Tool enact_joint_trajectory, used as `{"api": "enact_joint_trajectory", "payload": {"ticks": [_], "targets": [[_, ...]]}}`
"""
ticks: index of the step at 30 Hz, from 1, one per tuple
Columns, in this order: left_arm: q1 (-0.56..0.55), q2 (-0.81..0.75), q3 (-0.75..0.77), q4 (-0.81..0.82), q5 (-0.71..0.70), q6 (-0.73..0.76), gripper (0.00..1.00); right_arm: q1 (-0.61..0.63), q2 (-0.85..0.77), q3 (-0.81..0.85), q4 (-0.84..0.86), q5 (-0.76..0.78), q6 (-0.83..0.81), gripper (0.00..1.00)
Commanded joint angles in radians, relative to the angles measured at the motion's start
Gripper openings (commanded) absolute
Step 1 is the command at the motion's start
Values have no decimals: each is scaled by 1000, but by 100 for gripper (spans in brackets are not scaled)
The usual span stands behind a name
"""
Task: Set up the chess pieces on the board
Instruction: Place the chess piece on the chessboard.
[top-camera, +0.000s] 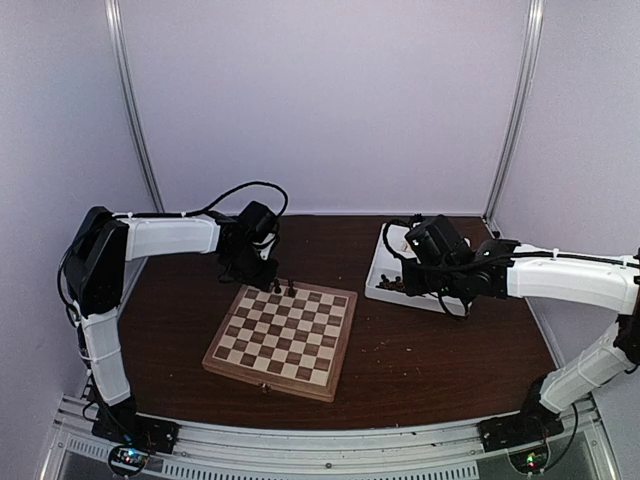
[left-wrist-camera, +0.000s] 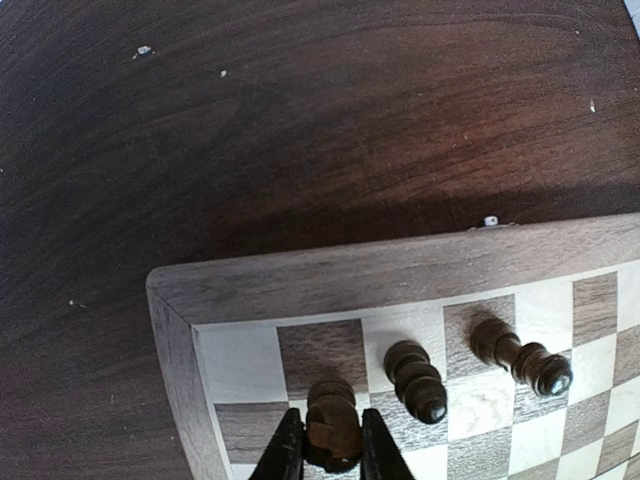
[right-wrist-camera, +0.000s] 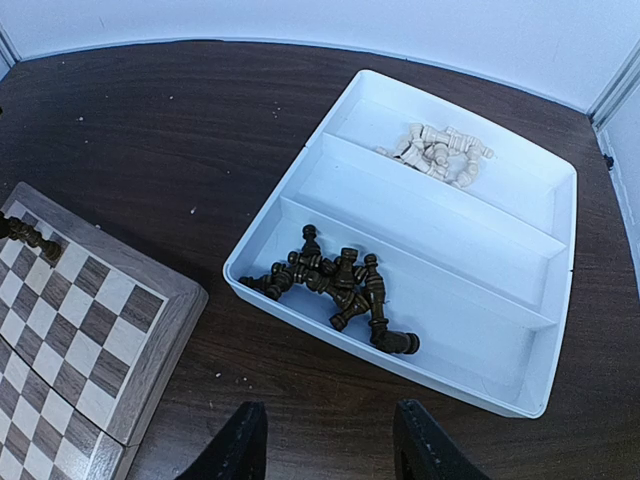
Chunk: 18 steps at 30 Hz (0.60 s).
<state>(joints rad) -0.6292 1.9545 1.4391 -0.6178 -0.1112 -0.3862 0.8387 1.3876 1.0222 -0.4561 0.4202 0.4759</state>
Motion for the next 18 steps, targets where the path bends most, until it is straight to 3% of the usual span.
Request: {"api": "enact_joint_trajectory", "payload": {"ticks": [1, 18], "targets": [[7, 22, 35, 33, 1, 15, 16, -7, -22, -5, -9, 30, -2, 45], [8, 47, 52, 32, -19, 24, 21, -10, -24, -8, -12, 34, 0, 45]]}}
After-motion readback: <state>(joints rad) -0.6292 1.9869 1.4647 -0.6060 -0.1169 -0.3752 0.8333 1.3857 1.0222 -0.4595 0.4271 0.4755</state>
